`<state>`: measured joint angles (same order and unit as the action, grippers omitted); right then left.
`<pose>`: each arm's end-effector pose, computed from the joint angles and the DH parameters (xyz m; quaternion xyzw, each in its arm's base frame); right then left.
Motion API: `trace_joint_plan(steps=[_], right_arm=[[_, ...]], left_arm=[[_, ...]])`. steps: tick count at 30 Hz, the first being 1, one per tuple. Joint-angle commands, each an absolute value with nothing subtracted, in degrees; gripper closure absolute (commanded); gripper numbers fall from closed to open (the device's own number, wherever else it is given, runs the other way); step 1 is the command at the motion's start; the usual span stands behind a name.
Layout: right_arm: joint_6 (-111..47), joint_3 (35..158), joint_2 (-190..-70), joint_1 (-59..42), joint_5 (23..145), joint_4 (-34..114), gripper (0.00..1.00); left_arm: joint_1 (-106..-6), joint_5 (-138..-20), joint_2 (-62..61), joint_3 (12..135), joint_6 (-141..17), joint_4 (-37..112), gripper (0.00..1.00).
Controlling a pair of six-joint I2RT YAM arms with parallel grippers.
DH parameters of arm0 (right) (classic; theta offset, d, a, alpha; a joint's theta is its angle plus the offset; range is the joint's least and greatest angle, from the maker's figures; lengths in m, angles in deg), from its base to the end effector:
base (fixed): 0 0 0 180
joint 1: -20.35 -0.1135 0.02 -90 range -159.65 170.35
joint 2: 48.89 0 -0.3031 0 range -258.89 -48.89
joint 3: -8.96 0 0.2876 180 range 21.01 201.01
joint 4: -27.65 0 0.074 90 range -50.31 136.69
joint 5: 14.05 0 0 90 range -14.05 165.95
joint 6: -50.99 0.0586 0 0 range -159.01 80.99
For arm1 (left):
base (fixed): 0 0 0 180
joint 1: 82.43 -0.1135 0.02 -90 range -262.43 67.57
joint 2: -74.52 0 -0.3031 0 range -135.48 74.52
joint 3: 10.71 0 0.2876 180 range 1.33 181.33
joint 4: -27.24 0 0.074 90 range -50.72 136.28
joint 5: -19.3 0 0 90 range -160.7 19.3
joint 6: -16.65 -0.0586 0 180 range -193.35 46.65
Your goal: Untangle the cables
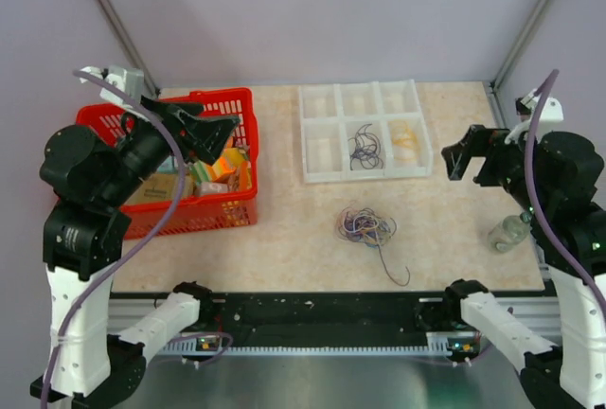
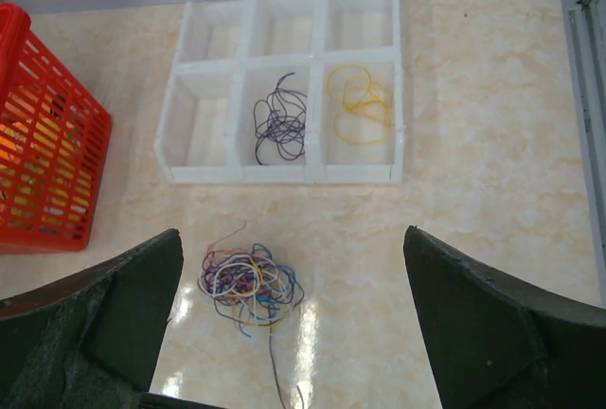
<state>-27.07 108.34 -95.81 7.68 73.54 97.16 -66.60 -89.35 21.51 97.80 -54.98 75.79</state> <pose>0.1127 0.0228 0.5241 0.0074 0.8040 0.1101 0.5843 0.1191 -0.0532 0.6083 0.1068 0.6567 -0.3199 0.6745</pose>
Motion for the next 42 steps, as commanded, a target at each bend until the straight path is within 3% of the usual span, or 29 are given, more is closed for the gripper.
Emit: trace_joint_plan(steps=[1, 5, 9, 12, 15, 18, 20, 24, 28, 29, 34, 37, 42], right_arm=[[-27.1, 105.7, -98.8, 4.6, 74.7, 96.4, 0.01], [-24.0, 99.7, -102.4, 4.0, 81.3, 95.8, 0.01], [-17.5, 89.9, -104.3, 4.1, 87.8, 92.9, 0.01], [-11.8, 81.1, -103.7, 4.1, 85.9, 90.7, 0.01], [-7.7, 74.5, -101.1, 5.5, 83.4, 90.1, 0.01], [-4.0, 66.0, -93.4, 10.4, 85.5, 87.5, 0.03], [-2.1, 62.2, -88.6, 12.5, 86.7, 86.9, 0.05], [-0.8, 57.7, -84.8, 14.3, 86.8, 86.9, 0.09], [0.5, 54.9, -82.6, 14.4, 90.2, 86.4, 0.26], [1.3, 53.3, -82.0, 14.3, 92.0, 85.1, 0.34], [3.8, 49.9, -85.2, 8.0, 90.5, 86.6, 0.30], [8.2, 49.9, -87.2, -3.3, 82.7, 87.3, 0.21], [12.6, 48.8, -91.6, -12.5, 76.5, 89.0, 0.19]], left_arm=[[-66.4, -94.1, 20.9, 93.0, -51.5, 72.9, 0.05], [-59.9, -90.8, 20.4, 86.3, -50.8, 69.4, 0.06], [-47.0, -82.3, 17.1, 81.2, -50.3, 65.5, 0.08], [-35.7, -74.8, 12.4, 76.9, -51.5, 60.6, 0.06], [-22.9, -57.4, 7.3, 72.4, -57.3, 53.5, 0.01], [-17.4, -56.4, 0.1, 70.2, -58.4, 47.6, 0.01], [-16.2, -57.2, -5.3, 70.9, -57.5, 46.0, 0.02], [-15.4, -57.3, -13.8, 71.8, -55.8, 44.8, 0.17], [-15.7, -56.5, -19.5, 73.3, -56.6, 45.2, 0.14], [-15.9, -55.7, -21.6, 75.2, -56.0, 47.6, 0.12], [-16.4, -56.6, -26.9, 76.5, -53.8, 49.0, 0.07], [-16.9, -56.5, -29.6, 76.4, -51.8, 47.7, 0.10], [-17.6, -54.8, -31.0, 75.3, -49.9, 46.2, 0.16]])
